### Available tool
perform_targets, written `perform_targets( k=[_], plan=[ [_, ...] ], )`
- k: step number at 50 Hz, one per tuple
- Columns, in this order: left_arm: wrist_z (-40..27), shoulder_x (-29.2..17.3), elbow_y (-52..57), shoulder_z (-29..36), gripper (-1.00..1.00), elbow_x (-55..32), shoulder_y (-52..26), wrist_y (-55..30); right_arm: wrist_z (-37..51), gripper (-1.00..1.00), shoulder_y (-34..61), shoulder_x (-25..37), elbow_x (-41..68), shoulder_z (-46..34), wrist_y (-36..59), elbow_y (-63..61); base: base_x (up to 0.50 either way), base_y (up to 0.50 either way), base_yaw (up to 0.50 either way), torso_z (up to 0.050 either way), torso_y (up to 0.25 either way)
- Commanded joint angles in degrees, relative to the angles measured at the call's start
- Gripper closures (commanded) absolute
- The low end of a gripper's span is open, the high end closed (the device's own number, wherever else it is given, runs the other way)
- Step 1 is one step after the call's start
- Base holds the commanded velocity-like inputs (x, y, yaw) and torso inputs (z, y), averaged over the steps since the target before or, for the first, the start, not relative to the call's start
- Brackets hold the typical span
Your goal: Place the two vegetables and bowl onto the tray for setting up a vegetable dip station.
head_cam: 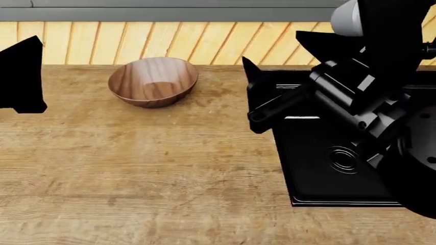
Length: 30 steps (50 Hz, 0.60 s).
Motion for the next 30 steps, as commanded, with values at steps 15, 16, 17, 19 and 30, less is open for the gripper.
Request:
perform_targets(
  k=[15, 16, 17, 19, 30],
  plan=[
    [2.4, 3.5, -0.4, 6.5, -1.00, 9.2, -2.3, -3.5, 1.3, -1.00, -1.6, 0.8, 0.6, 0.6, -1.6, 0.5, 0.41, 0.00, 0.00, 0.000, 0.000],
    [2.8, 3.9, -0.5, 7.6, -1.00, 9.6, -3.3, -4.0, 1.5, -1.00, -1.6, 0.9, 0.5, 0.6, -1.6, 0.4, 0.50, 0.00, 0.00, 0.000, 0.000],
    [2.6, 4.1, -0.7, 8.0, -1.00, 9.6, -3.4, -3.9, 1.6, -1.00, -1.5, 0.9, 0.5, 0.7, -1.6, 0.4, 0.50, 0.00, 0.00, 0.000, 0.010],
    [2.6, 4.7, -0.8, 9.3, -1.00, 10.0, -4.4, -4.0, 1.6, -1.00, -1.4, 1.0, 0.8, 0.8, -1.6, 0.2, 0.50, 0.00, 0.00, 0.000, 0.000],
    [-2.1, 6.4, -4.2, 11.6, -1.00, 8.8, -4.9, -0.2, 3.0, -1.00, -0.9, 0.9, -0.2, 0.8, -0.7, -0.5, 0.41, 0.00, 0.00, 0.000, 0.002]
  ],
)
